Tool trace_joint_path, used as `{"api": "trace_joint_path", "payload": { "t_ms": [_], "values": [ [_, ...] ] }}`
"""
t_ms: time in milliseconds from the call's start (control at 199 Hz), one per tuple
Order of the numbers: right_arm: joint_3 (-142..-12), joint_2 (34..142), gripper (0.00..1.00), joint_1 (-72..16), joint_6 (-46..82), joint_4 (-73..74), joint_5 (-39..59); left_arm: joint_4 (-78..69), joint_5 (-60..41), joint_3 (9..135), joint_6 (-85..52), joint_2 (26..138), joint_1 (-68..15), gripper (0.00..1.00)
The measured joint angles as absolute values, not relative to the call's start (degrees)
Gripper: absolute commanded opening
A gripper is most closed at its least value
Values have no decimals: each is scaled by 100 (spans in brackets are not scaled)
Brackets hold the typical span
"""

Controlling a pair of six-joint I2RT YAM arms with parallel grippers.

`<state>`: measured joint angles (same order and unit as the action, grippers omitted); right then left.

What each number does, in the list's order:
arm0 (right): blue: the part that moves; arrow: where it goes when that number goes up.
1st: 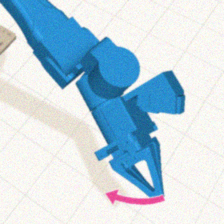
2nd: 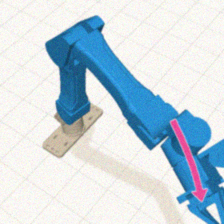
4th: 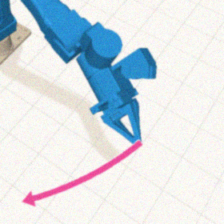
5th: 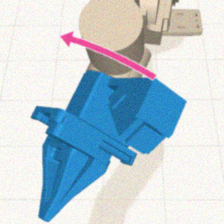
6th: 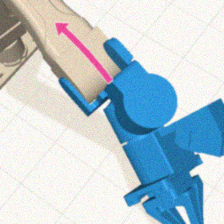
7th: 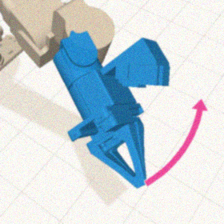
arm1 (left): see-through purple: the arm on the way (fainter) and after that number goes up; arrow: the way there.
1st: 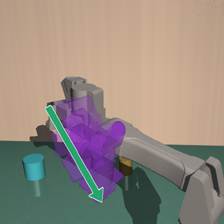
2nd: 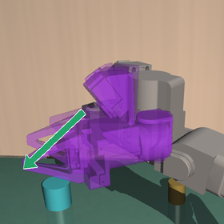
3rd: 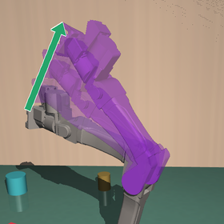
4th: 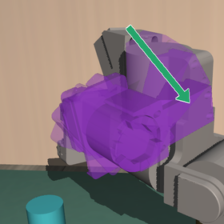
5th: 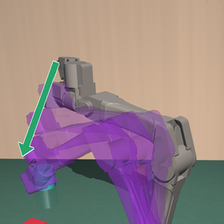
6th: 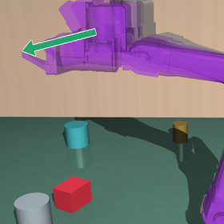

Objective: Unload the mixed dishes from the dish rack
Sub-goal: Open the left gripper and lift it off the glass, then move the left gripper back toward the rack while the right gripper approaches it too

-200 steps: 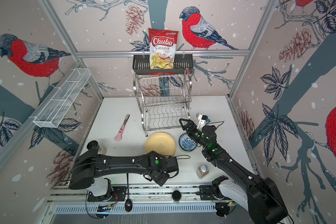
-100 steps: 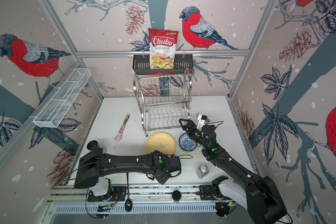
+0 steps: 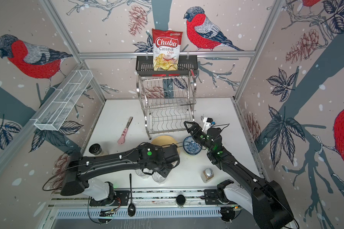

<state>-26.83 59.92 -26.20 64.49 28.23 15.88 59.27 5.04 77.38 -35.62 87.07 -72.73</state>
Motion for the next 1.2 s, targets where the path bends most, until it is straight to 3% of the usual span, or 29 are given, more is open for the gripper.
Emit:
{"api": "trace_joint_path", "payload": {
  "t_ms": [326, 627, 697, 1204],
  "values": [
    [-2683, 6027, 99, -2609, 6449, 2821, 1632, 5896, 436, 7719, -3876, 7196, -6744, 61],
    [-2705, 6023, 99, -2609, 6469, 2781, 1664, 5907, 607, 7216, -4049, 6427, -6108, 84],
    [-2705, 6001, 99, -2609, 6471, 2777, 1664, 5916, 690, 7118, -4066, 6263, -6010, 96],
    [-2808, 5968, 99, -2611, 6425, 2539, 1634, 5754, 1796, 6685, -4346, 5103, -5704, 97]
  ]
}}
